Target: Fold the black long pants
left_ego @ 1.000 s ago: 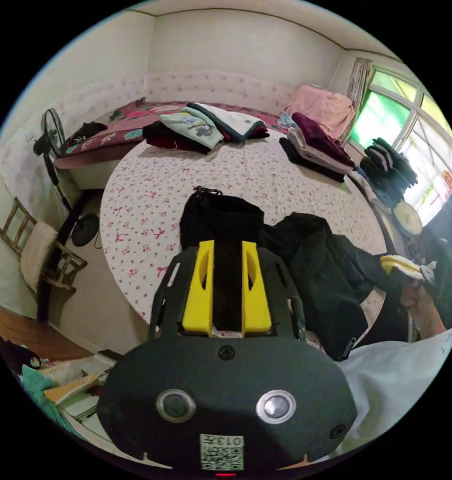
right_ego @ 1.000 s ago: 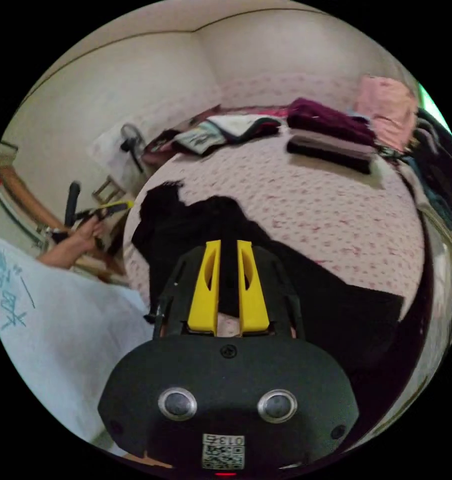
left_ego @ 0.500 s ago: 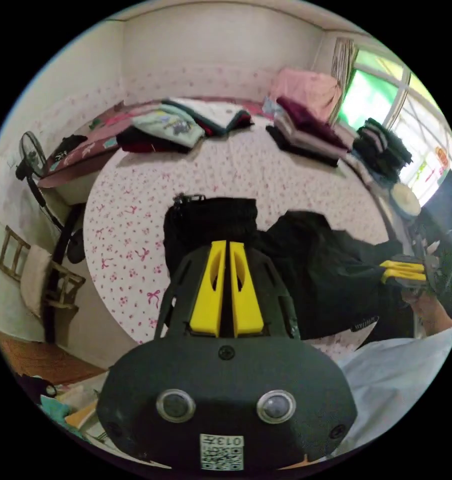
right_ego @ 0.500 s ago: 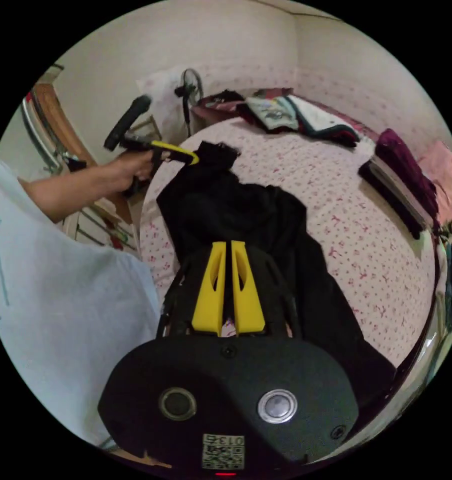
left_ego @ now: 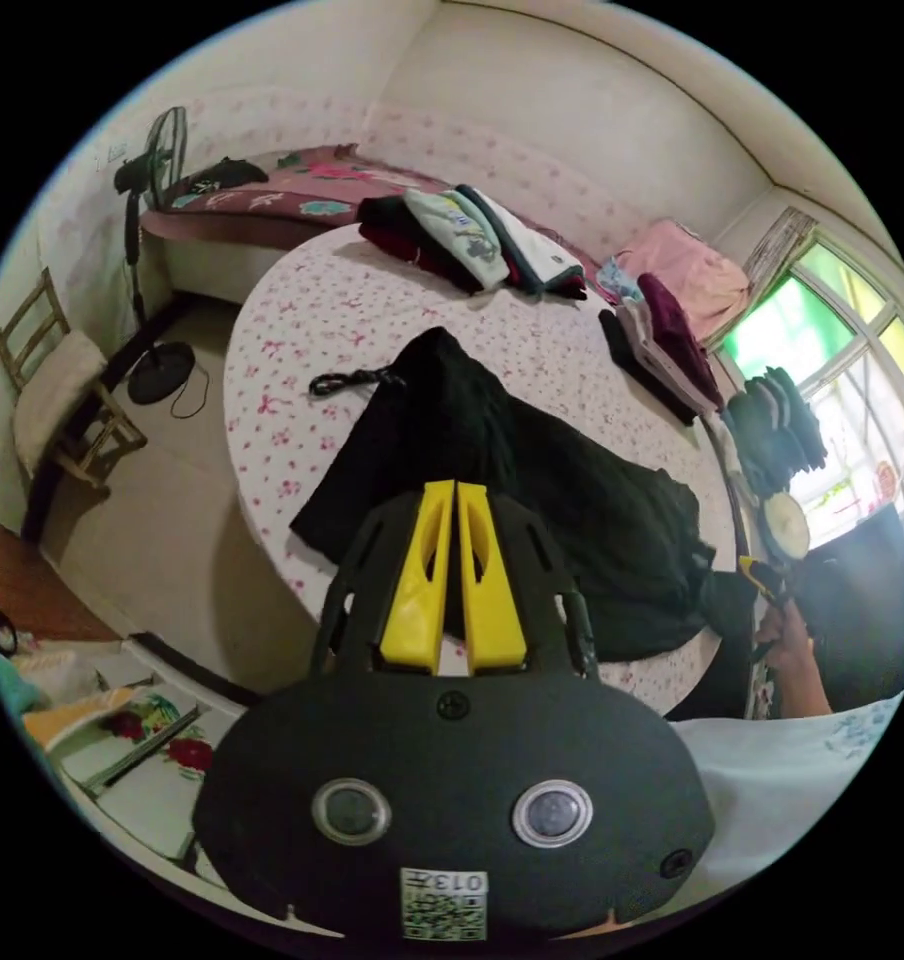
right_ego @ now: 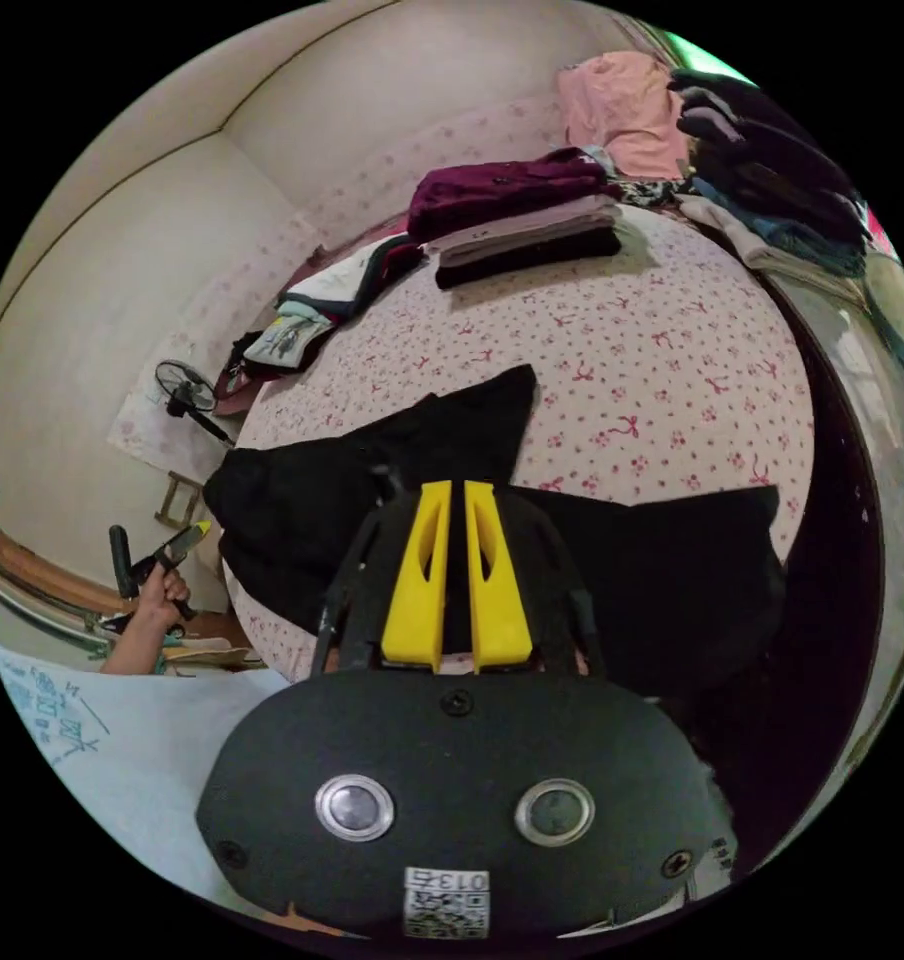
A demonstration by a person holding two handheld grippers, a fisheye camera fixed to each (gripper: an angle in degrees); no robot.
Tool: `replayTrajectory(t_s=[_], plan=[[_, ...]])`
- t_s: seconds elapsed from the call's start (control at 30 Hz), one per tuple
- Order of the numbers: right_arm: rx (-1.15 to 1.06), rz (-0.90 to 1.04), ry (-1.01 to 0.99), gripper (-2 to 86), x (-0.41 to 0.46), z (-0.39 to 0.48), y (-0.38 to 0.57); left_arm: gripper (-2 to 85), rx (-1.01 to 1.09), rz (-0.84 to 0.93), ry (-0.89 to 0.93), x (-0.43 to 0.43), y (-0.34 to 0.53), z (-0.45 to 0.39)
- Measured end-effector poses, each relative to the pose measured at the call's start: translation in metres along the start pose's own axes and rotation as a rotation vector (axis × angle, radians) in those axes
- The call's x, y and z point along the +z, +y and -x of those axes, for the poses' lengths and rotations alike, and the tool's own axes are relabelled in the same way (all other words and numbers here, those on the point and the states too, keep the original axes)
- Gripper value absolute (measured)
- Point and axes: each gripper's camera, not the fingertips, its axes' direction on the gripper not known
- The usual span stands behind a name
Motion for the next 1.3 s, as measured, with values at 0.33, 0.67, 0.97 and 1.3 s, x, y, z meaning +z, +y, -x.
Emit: replayTrajectory(t_s=[0.33,0.67,0.97,1.3], plan=[[-0.324,0.064,0.123,12.9,0.024,0.062,0.009,14.8,0.043,0.075,-0.100,0.023,-0.015,0.006],[-0.436,0.259,0.253,3.7,0.073,0.086,-0.015,3.3,0.198,0.156,-0.289,0.037,-0.031,-0.008],[-0.187,0.052,0.307,9.7,0.001,0.032,-0.015,1.2,0.085,0.057,-0.155,-0.017,-0.028,0.038],[-0.387,0.298,0.220,3.1,0.118,0.080,-0.033,1.1,0.049,0.027,-0.138,-0.026,-0.023,0.050]])
